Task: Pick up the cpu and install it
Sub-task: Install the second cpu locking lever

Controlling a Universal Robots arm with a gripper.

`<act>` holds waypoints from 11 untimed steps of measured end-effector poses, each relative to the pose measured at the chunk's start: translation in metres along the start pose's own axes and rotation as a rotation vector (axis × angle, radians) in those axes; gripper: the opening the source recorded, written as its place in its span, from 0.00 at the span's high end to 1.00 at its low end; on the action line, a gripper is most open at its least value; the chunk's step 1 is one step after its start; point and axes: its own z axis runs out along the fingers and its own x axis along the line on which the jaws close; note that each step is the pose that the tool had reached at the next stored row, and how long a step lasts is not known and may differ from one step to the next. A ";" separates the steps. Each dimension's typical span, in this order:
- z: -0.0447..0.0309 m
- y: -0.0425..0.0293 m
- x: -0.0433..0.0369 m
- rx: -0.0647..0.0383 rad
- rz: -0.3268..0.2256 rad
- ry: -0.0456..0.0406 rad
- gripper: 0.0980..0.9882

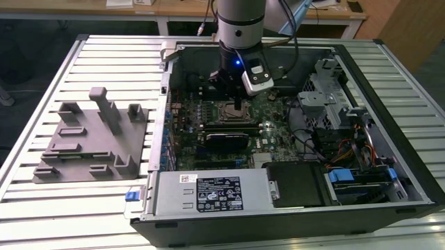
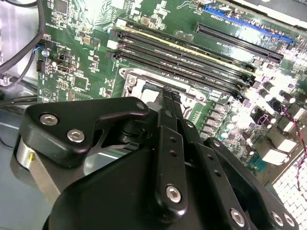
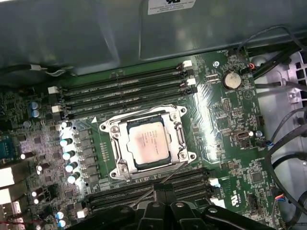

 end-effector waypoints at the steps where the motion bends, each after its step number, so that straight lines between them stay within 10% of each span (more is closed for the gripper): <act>1: 0.0003 -0.0002 0.0000 0.000 -0.005 0.0001 0.99; 11: 0.0033 -0.0038 -0.0005 -0.004 -0.056 0.0014 0.99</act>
